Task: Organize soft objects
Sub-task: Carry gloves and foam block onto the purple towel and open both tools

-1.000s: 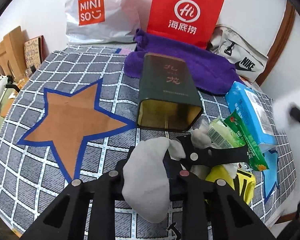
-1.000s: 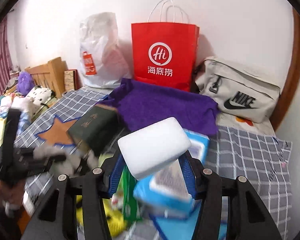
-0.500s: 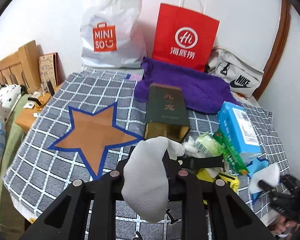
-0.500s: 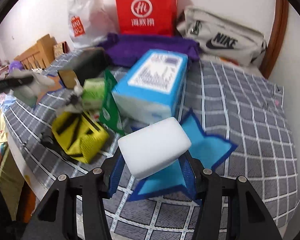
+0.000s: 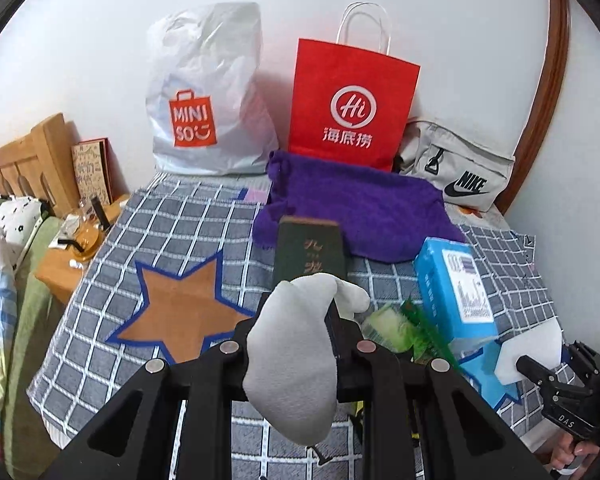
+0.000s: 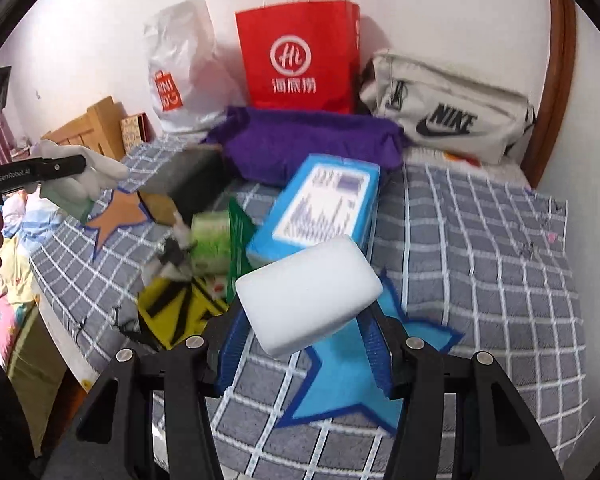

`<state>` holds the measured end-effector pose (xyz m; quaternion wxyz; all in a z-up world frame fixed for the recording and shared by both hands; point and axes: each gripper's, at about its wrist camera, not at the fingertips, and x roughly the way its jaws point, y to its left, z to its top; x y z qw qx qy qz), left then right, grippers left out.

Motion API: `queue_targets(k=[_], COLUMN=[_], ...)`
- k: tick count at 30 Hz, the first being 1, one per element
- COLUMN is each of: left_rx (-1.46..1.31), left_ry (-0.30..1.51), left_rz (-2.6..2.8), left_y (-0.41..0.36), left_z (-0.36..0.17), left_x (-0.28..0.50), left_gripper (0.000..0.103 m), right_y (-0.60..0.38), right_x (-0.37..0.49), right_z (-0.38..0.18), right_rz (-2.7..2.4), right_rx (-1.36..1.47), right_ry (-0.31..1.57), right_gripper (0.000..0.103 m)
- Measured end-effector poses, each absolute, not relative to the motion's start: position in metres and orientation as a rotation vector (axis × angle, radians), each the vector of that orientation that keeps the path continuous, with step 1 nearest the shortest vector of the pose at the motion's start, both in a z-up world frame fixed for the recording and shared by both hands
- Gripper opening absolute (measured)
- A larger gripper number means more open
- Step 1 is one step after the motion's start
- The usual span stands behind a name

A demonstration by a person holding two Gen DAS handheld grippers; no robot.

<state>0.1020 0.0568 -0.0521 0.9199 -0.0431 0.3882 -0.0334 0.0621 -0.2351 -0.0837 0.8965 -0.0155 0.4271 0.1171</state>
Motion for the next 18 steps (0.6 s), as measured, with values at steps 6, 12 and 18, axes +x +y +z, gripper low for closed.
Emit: queue_targets(k=[6, 12, 18], left_rx=[-0.077, -0.059, -0.038], left_ry=[0.803, 0.805, 0.811], left_rz=[-0.078, -0.061, -0.06], left_y=[0.052, 0.048, 0.048], left_z=[-0.041, -0.038, -0.036], left_x=[0.13, 0.164, 0.201], left_gripper=[0.021, 0.021, 0.021], right_y=[-0.232, -0.229, -0.226], right_x=[0.097, 0.144, 0.196], right_z=[-0.06, -0.047, -0.042], right_rz=[0.25, 0.262, 0.262], right_rx=[-0.058, -0.068, -0.064], right_ry=[0.841, 0.818, 0.805], right_gripper=[0.053, 0.053, 0.053])
